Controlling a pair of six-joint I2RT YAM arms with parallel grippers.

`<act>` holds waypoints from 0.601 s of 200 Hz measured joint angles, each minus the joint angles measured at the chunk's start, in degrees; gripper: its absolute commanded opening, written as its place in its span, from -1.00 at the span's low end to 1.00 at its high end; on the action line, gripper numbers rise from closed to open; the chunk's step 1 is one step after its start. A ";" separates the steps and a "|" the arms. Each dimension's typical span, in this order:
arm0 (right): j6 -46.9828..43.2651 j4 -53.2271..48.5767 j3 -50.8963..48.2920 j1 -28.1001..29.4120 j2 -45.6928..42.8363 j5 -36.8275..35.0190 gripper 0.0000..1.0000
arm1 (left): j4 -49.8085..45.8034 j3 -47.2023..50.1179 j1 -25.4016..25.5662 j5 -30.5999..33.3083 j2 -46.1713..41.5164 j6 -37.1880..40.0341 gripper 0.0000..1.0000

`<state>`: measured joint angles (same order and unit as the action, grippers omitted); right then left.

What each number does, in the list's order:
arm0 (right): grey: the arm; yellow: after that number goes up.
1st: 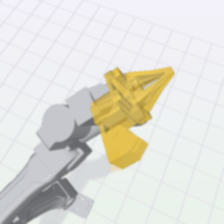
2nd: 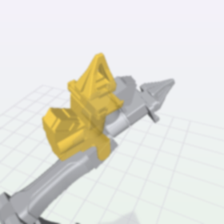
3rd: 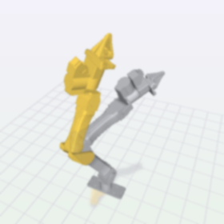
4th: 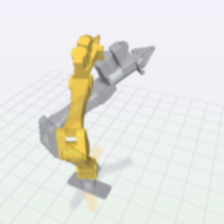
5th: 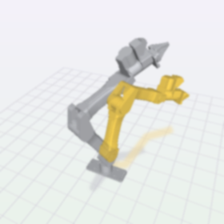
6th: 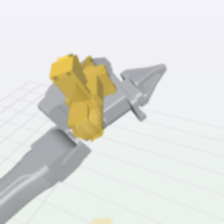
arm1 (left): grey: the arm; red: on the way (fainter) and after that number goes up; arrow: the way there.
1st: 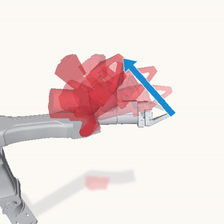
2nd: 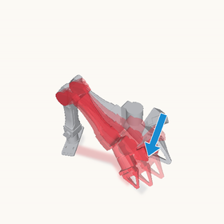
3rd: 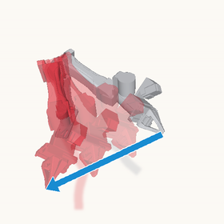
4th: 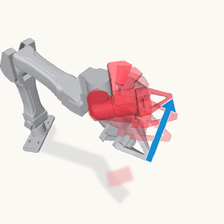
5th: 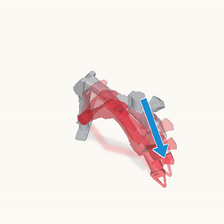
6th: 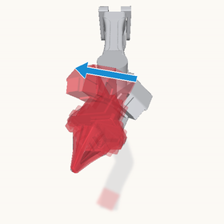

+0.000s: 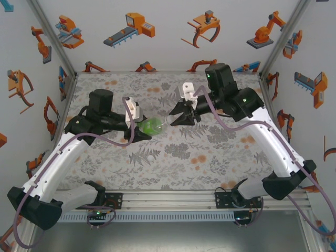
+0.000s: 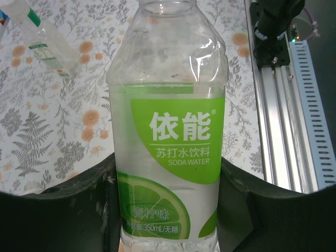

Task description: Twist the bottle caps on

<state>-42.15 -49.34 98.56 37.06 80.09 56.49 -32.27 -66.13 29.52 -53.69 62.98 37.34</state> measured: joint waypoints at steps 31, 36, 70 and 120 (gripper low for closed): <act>-0.37 2.45 -1.73 0.22 -1.97 0.59 -1.00 | 1.14 0.20 -0.26 -2.49 0.00 -1.07 -1.00; -0.44 2.89 -1.99 0.26 -2.21 0.66 -1.00 | 1.25 0.20 -0.33 -2.97 0.00 -1.29 -1.00; -0.61 4.63 -3.10 0.57 -3.32 1.46 -1.00 | 1.66 0.24 -0.48 -5.38 0.22 -2.03 -1.00; 0.17 5.07 -3.26 0.63 -3.52 1.75 -1.00 | 1.66 0.24 -0.74 -7.19 0.81 -2.23 -1.00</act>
<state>-41.98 -44.27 95.31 37.69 76.58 58.24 -30.61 -65.89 28.77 -60.88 63.79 35.11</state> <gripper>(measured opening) 0.362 0.548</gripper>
